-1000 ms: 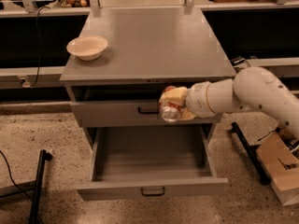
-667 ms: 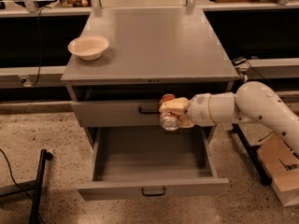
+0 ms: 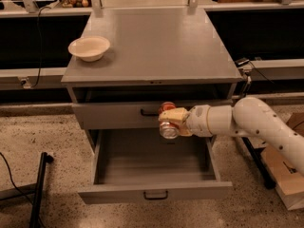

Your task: Place coke can into middle drawer

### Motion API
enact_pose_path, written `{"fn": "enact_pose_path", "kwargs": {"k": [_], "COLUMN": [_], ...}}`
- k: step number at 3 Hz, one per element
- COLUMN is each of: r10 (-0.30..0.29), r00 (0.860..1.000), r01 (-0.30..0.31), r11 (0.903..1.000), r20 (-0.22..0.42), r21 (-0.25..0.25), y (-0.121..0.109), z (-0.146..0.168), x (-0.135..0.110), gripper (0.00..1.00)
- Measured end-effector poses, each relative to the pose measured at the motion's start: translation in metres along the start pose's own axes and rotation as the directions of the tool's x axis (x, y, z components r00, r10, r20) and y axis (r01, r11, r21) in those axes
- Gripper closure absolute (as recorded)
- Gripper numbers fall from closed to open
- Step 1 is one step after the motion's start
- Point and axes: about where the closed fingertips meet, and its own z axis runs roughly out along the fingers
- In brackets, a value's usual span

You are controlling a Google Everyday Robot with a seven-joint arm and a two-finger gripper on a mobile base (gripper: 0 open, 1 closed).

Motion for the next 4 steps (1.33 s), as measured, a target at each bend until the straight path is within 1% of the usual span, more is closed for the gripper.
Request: {"fn": "enact_pose_path", "kwargs": {"k": [1, 2, 3, 4], "r10": [-0.043, -0.078, -0.079, -0.067], "r00": [0.995, 0.985, 0.983, 0.991], "r01": [0.044, 0.077, 0.080, 0.062], "r11": [0.9990, 0.9970, 0.9968, 0.9971], "r20": [-0.087, -0.156, -0.165, -0.117], "r21": [0.009, -0.008, -0.006, -0.044], "y": [0.047, 0.088, 0.089, 0.131], "z": [0.015, 0.028, 0.030, 0.068], "x": [-0.008, -0.007, -0.005, -0.010], "gripper": [1.00, 1.00, 1.00, 1.00]}}
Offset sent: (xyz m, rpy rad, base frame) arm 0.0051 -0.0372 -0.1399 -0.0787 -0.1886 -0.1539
